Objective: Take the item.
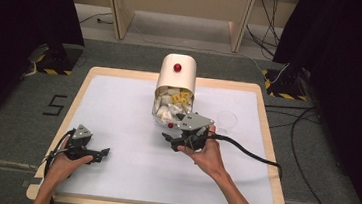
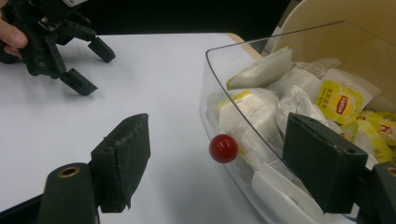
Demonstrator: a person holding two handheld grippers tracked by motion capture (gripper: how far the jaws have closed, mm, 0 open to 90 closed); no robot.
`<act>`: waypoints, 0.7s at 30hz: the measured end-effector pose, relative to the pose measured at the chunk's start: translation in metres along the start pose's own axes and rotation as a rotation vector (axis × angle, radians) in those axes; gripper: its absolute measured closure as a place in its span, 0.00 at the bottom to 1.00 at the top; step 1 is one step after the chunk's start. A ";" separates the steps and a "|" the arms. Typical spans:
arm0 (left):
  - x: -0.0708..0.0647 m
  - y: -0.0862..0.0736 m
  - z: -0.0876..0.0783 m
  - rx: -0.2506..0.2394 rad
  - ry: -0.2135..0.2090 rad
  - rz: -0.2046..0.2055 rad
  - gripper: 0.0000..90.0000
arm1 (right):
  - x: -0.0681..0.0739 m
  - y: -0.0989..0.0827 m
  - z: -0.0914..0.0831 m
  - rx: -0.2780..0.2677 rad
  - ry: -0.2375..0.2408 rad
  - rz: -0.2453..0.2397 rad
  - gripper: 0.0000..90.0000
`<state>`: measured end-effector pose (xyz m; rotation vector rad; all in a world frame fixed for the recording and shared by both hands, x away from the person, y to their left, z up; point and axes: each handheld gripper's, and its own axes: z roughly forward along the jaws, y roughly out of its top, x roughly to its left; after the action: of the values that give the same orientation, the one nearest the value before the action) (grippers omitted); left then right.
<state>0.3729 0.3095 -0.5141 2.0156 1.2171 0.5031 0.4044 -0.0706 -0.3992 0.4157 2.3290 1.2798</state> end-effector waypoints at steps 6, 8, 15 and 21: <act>0.000 0.000 0.000 0.000 0.000 0.000 0.06 | 0.003 0.000 -0.001 0.006 0.004 0.007 0.27; 0.000 0.000 0.000 0.000 0.000 0.000 0.06 | 0.004 -0.001 -0.002 0.009 0.011 0.011 0.27; 0.000 0.000 0.000 0.003 0.004 0.003 0.06 | 0.009 -0.002 -0.005 0.032 0.031 0.005 0.27; 0.000 0.000 0.000 0.003 0.003 0.002 0.06 | 0.007 0.000 -0.006 0.028 0.041 0.027 0.31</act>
<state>0.3728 0.3091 -0.5140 2.0192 1.2179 0.5059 0.3950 -0.0715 -0.3982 0.4360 2.3854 1.2812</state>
